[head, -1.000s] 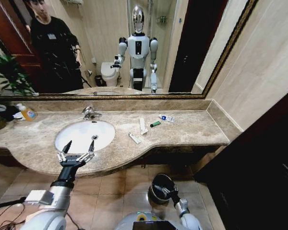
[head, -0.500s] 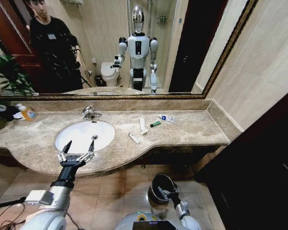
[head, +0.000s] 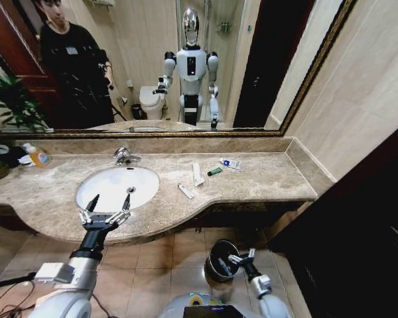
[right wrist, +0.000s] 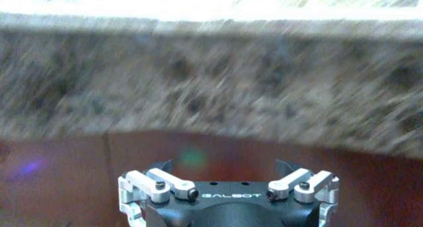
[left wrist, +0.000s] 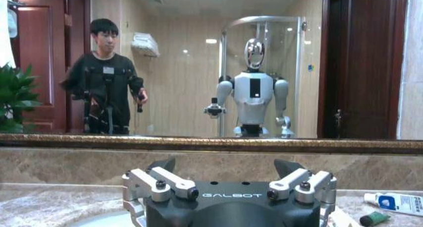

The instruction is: Pick up the trash from the sink and place it in the trash bin.

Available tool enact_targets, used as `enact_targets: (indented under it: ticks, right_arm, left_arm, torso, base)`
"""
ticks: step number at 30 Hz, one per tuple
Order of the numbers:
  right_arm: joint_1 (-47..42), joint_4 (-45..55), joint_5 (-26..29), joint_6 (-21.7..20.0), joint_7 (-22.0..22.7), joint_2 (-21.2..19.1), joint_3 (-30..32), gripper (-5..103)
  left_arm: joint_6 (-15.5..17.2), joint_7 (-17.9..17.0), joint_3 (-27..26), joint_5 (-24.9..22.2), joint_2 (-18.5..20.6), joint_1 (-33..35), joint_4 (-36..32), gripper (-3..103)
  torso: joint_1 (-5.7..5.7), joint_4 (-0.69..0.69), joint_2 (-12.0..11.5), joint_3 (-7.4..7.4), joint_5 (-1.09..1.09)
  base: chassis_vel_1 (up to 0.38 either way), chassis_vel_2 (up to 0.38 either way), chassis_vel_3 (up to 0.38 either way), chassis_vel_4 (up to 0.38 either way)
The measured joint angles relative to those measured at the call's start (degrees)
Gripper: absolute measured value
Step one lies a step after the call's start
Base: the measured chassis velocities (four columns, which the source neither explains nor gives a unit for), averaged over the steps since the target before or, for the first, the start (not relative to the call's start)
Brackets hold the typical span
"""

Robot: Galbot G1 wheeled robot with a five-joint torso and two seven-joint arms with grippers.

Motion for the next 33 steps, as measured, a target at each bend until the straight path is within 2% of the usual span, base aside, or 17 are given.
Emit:
enact_targets:
  ticks: [2, 4, 5, 7, 9, 11, 14, 15, 18, 19, 22, 28, 33]
  right_arm:
    - [-2.6, 7.1, 4.7, -2.0, -0.4, -1.5, 1.4, 100]
    - [-3.2, 9.4, 5.7, -2.9, -0.5, -1.7, 1.8, 100]
    - [-4.5, 15.9, 7.8, -5.7, -0.6, -1.8, 2.7, 100]
    - [-4.7, 18.9, 8.3, -7.3, -0.6, -1.8, 3.0, 100]
    - [-4.2, 26.1, 9.0, -11.5, 0.0, -2.1, 3.1, 100]
    - [-3.7, 27.5, 9.1, -12.3, 0.3, -2.2, 3.0, 100]
    - [1.3, 31.7, 10.5, -17.2, 2.9, -3.8, 1.5, 100]
    - [1.3, 31.7, 10.5, -17.2, 2.9, -3.8, 1.5, 100]
    - [7.5, 32.1, 12.7, -22.5, 5.0, -5.9, -2.0, 100]
    - [7.5, 32.1, 12.7, -22.5, 5.0, -5.9, -2.0, 100]
    - [14.6, 29.0, 13.0, -26.8, 5.6, -6.5, -6.8, 100]
    - [22.9, 23.2, 12.7, -30.2, 7.1, -5.8, -14.1, 100]
    - [29.7, 17.1, 12.3, -31.4, 8.7, -3.9, -20.0, 100]
  left_arm:
    - [0.0, 0.0, 0.0, 0.0, 0.0, 0.0, 0.0, 100]
    - [0.0, 0.0, 0.0, 0.0, 0.0, 0.0, 0.0, 100]
    - [0.0, 0.0, 0.0, 0.0, 0.0, 0.0, 0.0, 100]
    - [0.0, 0.0, 0.0, 0.0, 0.0, 0.0, 0.0, 100]
    - [0.0, 0.0, 0.0, 0.0, 0.0, 0.0, 0.0, 100]
    - [0.0, 0.0, 0.0, 0.0, 0.0, 0.0, 0.0, 100]
    - [0.0, 0.0, 0.0, 0.0, 0.0, 0.0, 0.0, 100]
    - [0.0, 0.0, 0.0, 0.0, 0.0, 0.0, 0.0, 100]
    - [0.0, 0.0, 0.0, 0.0, 0.0, 0.0, 0.0, 100]
    - [0.0, 0.0, 0.0, 0.0, 0.0, 0.0, 0.0, 100]
    - [0.0, 0.0, 0.0, 0.0, 0.0, 0.0, 0.0, 100]
    - [0.0, 0.0, 0.0, 0.0, 0.0, 0.0, 0.0, 100]
    - [0.0, 0.0, 0.0, 0.0, 0.0, 0.0, 0.0, 100]
  torso:
    - [0.00, 0.00, 0.0, 0.00, 0.01]
    - [0.00, 0.00, 0.0, 0.00, 0.00]
    - [0.00, -0.01, 0.0, 0.00, 0.00]
    - [0.00, 0.00, 0.0, 0.00, 0.00]
    - [0.00, 0.00, 0.0, 0.00, 0.00]
    - [0.00, 0.00, 0.0, 0.00, -0.01]
    - [0.00, 0.00, 0.0, 0.00, 0.00]
    - [0.00, 0.00, 0.0, 0.00, 0.00]
    - [0.00, 0.00, 0.0, 0.01, 0.00]
    - [0.00, 0.00, 0.0, 0.01, 0.00]
    - [0.00, 0.01, 0.0, 0.01, 0.00]
    - [0.00, 0.01, 0.0, 0.01, 0.00]
    - [0.01, 0.01, 0.0, 0.01, -0.02]
  base:
    - [0.000, 0.000, 0.000, 0.000]
    - [0.000, 0.000, 0.000, 0.000]
    - [0.000, 0.000, 0.000, 0.000]
    - [0.000, 0.000, 0.000, 0.000]
    - [0.000, 0.000, 0.000, 0.000]
    - [0.000, 0.000, 0.000, 0.000]
    - [0.000, 0.000, 0.000, 0.000]
    - [0.000, 0.000, 0.000, 0.000]
    - [0.000, 0.000, 0.000, 0.000]
    - [0.000, 0.000, 0.000, 0.000]
    - [0.000, 0.000, 0.000, 0.000]
    - [0.000, 0.000, 0.000, 0.000]
    - [0.000, 0.000, 0.000, 0.000]
